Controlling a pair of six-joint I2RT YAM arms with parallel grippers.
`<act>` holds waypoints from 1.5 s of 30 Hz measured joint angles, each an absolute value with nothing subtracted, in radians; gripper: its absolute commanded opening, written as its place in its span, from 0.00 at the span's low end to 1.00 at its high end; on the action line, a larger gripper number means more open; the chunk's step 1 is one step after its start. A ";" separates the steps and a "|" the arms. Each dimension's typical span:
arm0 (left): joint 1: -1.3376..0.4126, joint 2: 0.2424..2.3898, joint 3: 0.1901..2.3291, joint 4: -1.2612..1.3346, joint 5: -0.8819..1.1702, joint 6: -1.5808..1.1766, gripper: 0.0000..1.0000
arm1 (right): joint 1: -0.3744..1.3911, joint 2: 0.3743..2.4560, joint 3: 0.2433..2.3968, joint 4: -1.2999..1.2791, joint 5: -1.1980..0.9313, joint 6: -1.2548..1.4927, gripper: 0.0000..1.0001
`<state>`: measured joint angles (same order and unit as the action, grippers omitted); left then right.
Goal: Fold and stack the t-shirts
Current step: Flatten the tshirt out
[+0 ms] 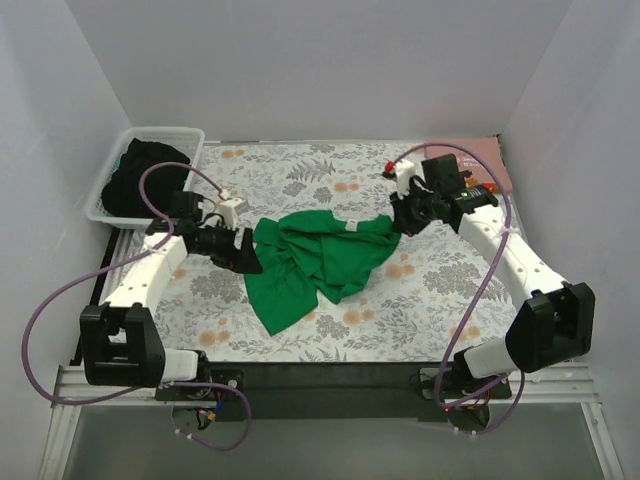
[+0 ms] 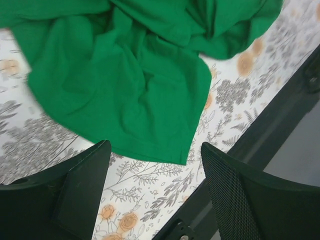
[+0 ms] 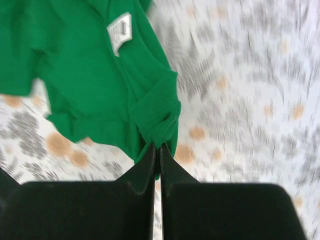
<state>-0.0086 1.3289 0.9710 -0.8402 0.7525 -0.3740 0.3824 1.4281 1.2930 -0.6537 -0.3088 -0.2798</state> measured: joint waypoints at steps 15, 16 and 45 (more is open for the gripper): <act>-0.348 1.595 0.879 -0.551 0.286 -0.463 0.33 | 0.073 1.401 0.942 -0.686 -0.138 -0.478 0.01; -0.348 1.604 0.888 -0.548 0.270 -0.464 0.30 | 0.064 1.409 0.936 -0.681 -0.131 -0.485 0.01; -0.105 1.564 1.122 -0.789 0.465 -0.372 0.59 | 0.142 1.443 1.235 -0.778 -0.443 -0.473 0.48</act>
<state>-0.1047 1.5639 1.1221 -0.7891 0.4652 -0.3721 0.1421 1.4429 1.2350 -0.7776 -0.4427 -0.4732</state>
